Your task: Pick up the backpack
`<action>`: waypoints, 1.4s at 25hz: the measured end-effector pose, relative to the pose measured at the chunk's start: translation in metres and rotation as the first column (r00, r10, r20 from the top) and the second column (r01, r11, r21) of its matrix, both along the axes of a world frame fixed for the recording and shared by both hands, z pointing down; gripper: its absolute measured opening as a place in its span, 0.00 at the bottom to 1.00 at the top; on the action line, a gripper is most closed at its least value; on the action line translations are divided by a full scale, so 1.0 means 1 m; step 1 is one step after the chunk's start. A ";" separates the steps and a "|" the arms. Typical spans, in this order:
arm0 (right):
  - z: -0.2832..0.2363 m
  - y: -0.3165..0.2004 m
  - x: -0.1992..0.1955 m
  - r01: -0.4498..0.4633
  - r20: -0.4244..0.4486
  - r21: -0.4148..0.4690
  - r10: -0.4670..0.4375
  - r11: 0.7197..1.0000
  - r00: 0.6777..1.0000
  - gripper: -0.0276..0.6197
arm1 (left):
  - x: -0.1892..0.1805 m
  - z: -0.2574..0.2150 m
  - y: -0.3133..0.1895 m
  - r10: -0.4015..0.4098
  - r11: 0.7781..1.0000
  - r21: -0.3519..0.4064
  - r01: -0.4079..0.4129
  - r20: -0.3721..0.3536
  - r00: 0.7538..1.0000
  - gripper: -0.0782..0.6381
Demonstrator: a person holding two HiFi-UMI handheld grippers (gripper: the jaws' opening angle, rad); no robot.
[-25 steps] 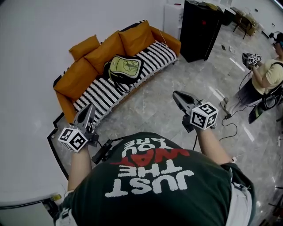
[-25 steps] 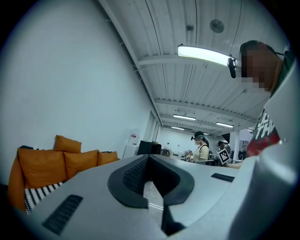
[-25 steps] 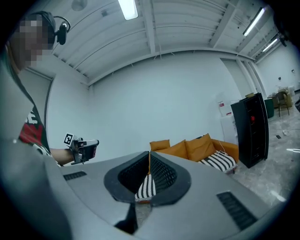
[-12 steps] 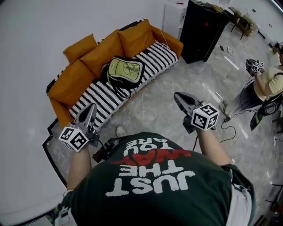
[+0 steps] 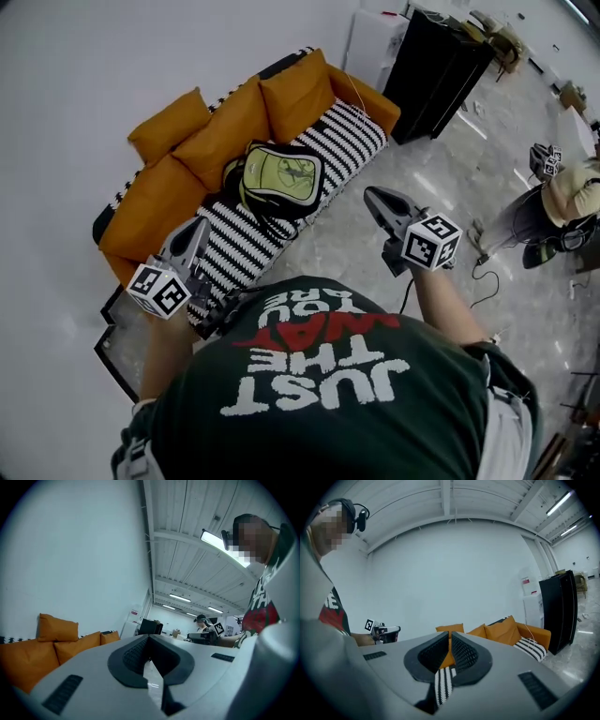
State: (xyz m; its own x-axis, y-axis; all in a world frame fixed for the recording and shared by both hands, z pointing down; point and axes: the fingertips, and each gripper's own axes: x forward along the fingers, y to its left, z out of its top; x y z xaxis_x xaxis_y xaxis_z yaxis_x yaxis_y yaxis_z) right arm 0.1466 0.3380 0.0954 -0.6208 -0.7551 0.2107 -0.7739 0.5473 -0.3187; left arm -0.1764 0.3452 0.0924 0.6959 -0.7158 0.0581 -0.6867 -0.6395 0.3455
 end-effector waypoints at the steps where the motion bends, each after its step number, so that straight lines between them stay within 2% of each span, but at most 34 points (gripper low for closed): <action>1: -0.001 -0.014 -0.010 0.001 -0.005 -0.003 -0.001 1.000 1.000 0.09 | -0.010 0.001 -0.014 0.001 1.000 -0.007 -0.001 -0.004 1.000 0.12; 5: 0.001 -0.059 -0.038 0.007 -0.016 -0.031 -0.008 0.999 1.000 0.09 | -0.038 0.007 -0.058 0.012 0.999 -0.036 -0.012 -0.016 1.000 0.12; 10: 0.022 -0.105 -0.050 0.016 -0.045 -0.071 -0.019 0.997 0.999 0.09 | -0.053 0.021 -0.101 0.021 0.998 -0.060 -0.022 -0.010 1.000 0.12; 18: 0.063 -0.182 -0.037 0.095 -0.081 -0.138 -0.107 0.986 0.991 0.11 | -0.032 0.044 -0.172 -0.004 0.993 -0.115 0.002 -0.020 1.000 0.12; 21: 0.085 -0.224 -0.019 0.171 -0.067 -0.167 -0.184 0.971 0.981 0.20 | -0.012 0.048 -0.207 -0.064 0.990 -0.128 0.062 -0.014 0.998 0.12; 25: 0.124 -0.269 0.005 0.291 -0.074 -0.220 -0.314 0.931 0.947 0.27 | 0.014 0.054 -0.240 -0.170 0.972 -0.167 0.168 0.001 0.985 0.12; 27: 0.139 -0.293 0.012 0.336 -0.100 -0.233 -0.366 0.913 0.925 0.30 | 0.026 0.056 -0.257 -0.193 0.966 -0.176 0.190 0.000 0.981 0.12; 30: 0.166 -0.317 0.010 0.399 -0.156 -0.265 -0.448 0.878 0.881 0.37 | 0.043 0.066 -0.275 -0.187 0.963 -0.193 0.187 0.020 0.982 0.12; 35: 0.223 -0.336 -0.016 0.496 -0.255 -0.331 -0.582 0.803 0.772 0.48 | 0.056 0.106 -0.301 -0.138 0.961 -0.240 0.141 0.029 0.990 0.12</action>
